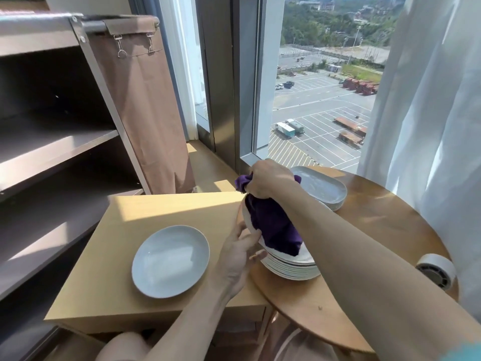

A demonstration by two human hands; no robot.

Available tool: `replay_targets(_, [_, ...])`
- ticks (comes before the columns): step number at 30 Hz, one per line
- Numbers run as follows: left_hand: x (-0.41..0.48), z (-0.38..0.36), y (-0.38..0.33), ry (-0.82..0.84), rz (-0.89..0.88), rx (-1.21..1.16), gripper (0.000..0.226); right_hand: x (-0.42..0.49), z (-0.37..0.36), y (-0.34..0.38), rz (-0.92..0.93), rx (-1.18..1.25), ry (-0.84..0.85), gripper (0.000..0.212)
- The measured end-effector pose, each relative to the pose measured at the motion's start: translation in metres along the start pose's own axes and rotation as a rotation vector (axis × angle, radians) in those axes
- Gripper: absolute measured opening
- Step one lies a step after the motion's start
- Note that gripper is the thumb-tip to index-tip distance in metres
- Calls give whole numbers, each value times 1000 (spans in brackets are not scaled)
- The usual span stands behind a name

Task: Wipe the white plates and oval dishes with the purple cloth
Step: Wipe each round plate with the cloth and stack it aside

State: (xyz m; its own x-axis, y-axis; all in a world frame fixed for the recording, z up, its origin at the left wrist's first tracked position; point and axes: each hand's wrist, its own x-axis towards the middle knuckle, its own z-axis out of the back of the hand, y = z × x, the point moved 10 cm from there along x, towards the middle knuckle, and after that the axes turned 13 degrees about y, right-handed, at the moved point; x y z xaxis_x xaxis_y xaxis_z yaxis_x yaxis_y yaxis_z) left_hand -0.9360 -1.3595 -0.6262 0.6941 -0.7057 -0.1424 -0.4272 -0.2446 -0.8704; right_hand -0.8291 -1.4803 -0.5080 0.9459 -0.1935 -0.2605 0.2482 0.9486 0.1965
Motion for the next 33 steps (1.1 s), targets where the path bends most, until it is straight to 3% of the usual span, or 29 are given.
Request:
replay_targets(5, [2, 6, 4, -54, -4, 73, 23, 18, -4, -54, -95, 143, 80, 18])
replay_targets(16, [5, 7, 5, -121, -57, -47, 20, -23, -39, -168, -300, 307, 40, 30])
replay_targets(25, [2, 6, 5, -149, -45, -74, 22, -97, -56, -157, -338, 174, -15, 21])
replay_targets(33, [1, 4, 3, -184, -39, -55, 26, -135, -37, -101, -169, -8, -107, 16])
